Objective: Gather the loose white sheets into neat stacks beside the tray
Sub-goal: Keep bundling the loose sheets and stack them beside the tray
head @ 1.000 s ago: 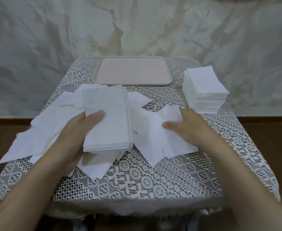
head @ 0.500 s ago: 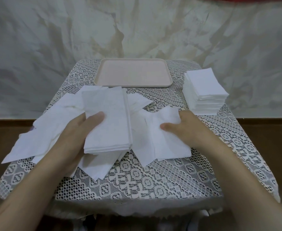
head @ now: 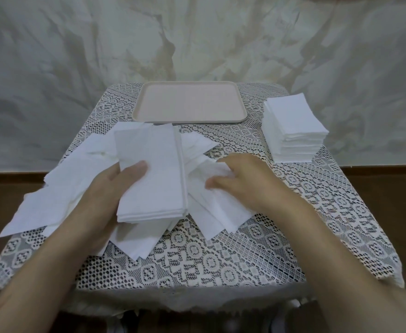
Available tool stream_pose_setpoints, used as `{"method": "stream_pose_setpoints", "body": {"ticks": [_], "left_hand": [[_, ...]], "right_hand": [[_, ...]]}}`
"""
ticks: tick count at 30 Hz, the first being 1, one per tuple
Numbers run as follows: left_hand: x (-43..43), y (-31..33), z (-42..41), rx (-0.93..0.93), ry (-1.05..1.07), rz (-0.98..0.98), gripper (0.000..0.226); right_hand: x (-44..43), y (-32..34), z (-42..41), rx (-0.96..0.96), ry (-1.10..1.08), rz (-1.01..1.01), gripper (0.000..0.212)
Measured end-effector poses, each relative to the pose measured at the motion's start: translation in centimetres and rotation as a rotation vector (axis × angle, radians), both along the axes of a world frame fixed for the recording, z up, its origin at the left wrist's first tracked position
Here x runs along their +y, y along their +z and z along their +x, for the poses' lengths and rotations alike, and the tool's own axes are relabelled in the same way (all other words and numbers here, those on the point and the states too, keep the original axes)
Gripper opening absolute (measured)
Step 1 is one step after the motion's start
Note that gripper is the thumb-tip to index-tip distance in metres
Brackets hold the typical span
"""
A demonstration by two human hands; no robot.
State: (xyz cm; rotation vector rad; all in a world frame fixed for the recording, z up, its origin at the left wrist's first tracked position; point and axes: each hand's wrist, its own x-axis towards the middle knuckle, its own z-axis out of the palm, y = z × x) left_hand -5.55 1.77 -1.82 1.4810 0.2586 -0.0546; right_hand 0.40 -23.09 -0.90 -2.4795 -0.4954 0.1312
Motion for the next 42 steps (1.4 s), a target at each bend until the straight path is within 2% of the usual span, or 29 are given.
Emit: {"method": "stream_pose_setpoints", "body": {"ticks": [4,8,9,12,15,17,19,21,23,27,30,32,36,37,39,42], "left_hand": [[0.0,0.0,0.1,-0.021,-0.016,-0.008,0.045],[0.1,0.1,0.1,-0.017,-0.024,-0.031,0.047],[0.0,0.1,0.1,-0.017,-0.021,-0.032,0.047],[-0.1,0.2,0.0,-0.022,-0.013,-0.029,0.045],[-0.1,0.1,0.0,-0.007,-0.006,-0.020,0.045],[0.1,0.1,0.0,0.009,-0.019,0.003,0.047],[0.3,0.1,0.1,0.003,-0.027,0.033,0.061],[0.5,0.1,0.3,-0.022,-0.026,0.099,0.093],[0.5,0.0,0.5,-0.046,-0.024,0.131,0.113],[0.7,-0.3,0.6,-0.054,-0.032,0.120,0.119],[0.7,-0.3,0.6,-0.054,-0.033,0.120,0.119],[0.7,-0.2,0.5,-0.049,-0.031,0.110,0.114],[0.3,0.0,0.1,-0.007,-0.044,-0.011,0.058],[0.3,0.0,0.1,0.001,-0.034,-0.016,0.051],[0.2,0.0,0.2,0.014,-0.017,-0.024,0.046],[0.3,0.1,0.2,0.018,-0.032,-0.032,0.053]], "right_hand": [[0.3,0.1,0.3,0.014,0.073,-0.106,0.042],[-0.7,0.4,0.2,0.121,0.062,-0.153,0.019],[-1.0,0.4,0.1,0.151,0.056,-0.144,0.019],[-1.7,0.4,-0.2,0.214,-0.016,-0.001,0.018],[-1.9,0.2,-0.4,0.164,-0.207,0.340,0.014],[-1.9,-0.2,-0.4,0.119,-0.264,0.327,0.014],[-1.9,-0.8,-0.8,0.153,-0.236,0.163,0.020],[-2.0,-1.2,-0.9,0.148,-0.227,0.097,0.027],[-2.5,-1.0,-0.9,0.085,-0.239,0.160,0.031],[-3.6,-0.3,-0.2,0.069,-0.192,0.353,0.029],[-3.4,-0.5,0.6,0.100,-0.075,0.261,0.039],[-2.8,-0.3,1.1,0.118,-0.061,0.199,0.036],[-1.6,-0.3,2.0,0.069,-0.088,0.064,0.042],[-1.4,-0.4,1.9,0.064,-0.084,0.029,0.043],[-1.3,-0.5,1.6,0.074,-0.048,-0.012,0.044],[-1.9,-0.1,1.2,0.165,0.006,-0.030,0.039]]}}
